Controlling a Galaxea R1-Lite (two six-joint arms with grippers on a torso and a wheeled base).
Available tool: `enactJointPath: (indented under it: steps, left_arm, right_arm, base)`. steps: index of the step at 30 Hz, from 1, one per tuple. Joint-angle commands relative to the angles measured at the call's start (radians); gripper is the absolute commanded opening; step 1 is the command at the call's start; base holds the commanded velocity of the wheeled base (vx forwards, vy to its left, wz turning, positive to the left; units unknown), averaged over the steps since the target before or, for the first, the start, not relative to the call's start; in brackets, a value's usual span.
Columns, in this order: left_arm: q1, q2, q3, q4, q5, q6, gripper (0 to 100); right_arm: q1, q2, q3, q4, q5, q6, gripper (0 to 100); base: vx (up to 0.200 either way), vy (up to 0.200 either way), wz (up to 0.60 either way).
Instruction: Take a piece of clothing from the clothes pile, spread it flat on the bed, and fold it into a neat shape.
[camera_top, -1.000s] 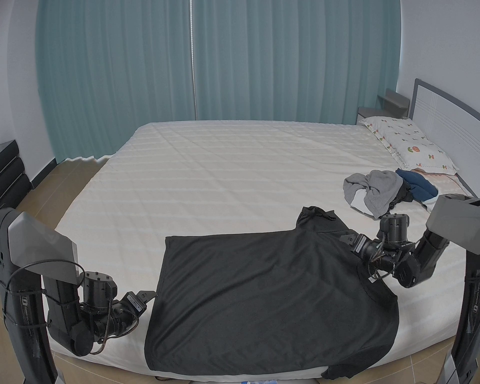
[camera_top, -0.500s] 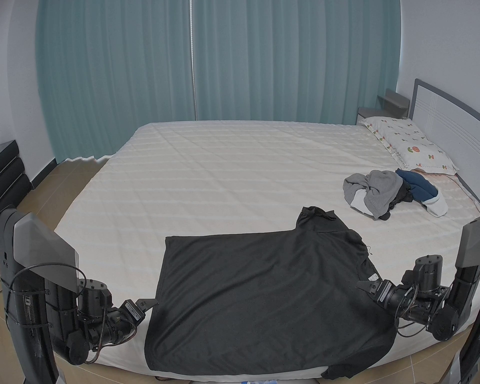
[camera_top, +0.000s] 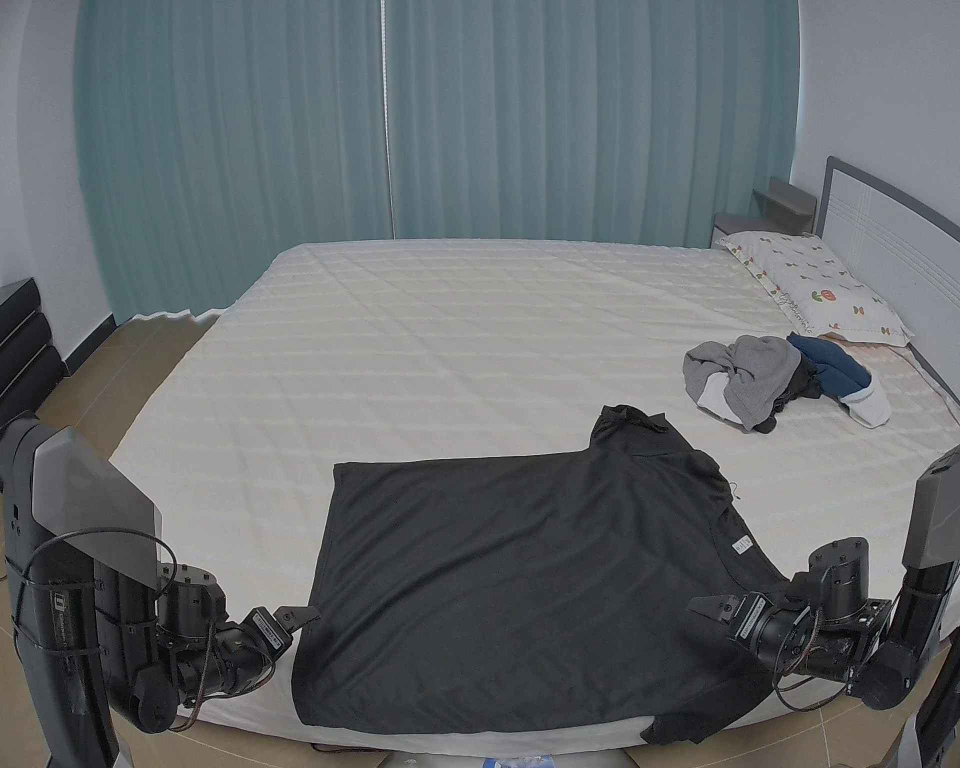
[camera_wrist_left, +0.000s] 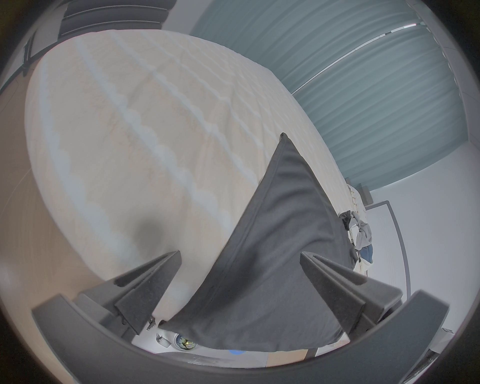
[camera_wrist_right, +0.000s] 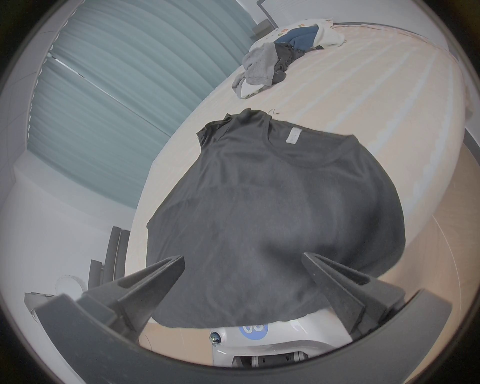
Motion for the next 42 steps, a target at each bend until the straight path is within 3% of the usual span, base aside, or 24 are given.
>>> enactJointPath:
  steps: [1,19,31,38,42]
  left_arm:
    - [-0.001,0.004,0.015,-0.017,0.001,-0.001,100]
    - [0.001,0.001,0.012,-0.017,0.002,-0.005,100]
    - [0.001,0.004,0.007,-0.017,0.004,-0.002,100]
    - [0.001,-0.004,0.015,-0.017,0.01,0.001,100]
    - [0.061,-0.019,0.015,-0.017,0.008,0.056,100]
  right_arm:
    - [0.023,0.015,0.018,0.0,-0.003,0.006,100]
    - [0.026,0.049,0.018,-0.013,-0.004,0.005,100]
    - [0.025,0.061,0.018,-0.016,-0.006,0.005,100]
    - [0.022,0.052,0.018,-0.016,-0.003,0.006,100]
    - [0.022,0.054,0.018,-0.016,-0.001,0.006,100]
  base:
    - [-0.2,0.0,0.0]
    - [0.0,0.0,0.0]
    - [0.0,-0.2,0.0]
    - [0.0,0.0,0.0]
    - [0.0,0.0,0.0]
